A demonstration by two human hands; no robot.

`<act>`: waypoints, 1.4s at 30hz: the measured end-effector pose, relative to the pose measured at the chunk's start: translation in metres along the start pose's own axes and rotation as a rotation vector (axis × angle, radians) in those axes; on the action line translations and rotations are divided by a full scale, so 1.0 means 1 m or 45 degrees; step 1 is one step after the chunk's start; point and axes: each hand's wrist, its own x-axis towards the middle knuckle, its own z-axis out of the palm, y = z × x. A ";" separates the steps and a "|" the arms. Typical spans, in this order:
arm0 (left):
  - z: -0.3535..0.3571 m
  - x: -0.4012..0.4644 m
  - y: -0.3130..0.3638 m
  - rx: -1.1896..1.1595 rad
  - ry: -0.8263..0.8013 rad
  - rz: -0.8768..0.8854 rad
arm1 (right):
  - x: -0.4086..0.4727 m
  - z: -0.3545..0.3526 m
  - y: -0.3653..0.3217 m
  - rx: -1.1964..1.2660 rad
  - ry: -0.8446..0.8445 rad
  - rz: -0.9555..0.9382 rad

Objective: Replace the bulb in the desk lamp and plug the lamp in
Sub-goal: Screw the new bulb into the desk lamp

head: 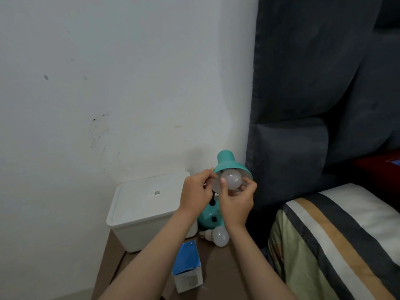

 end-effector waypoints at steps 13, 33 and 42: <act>0.000 -0.001 0.001 -0.017 -0.004 -0.025 | -0.005 0.000 0.007 -0.152 -0.031 -0.131; 0.000 -0.001 0.001 -0.011 0.022 0.020 | -0.001 0.000 0.012 -0.410 0.000 -0.447; 0.000 0.000 -0.002 -0.042 0.007 -0.016 | -0.007 0.001 0.005 -0.014 0.015 -0.042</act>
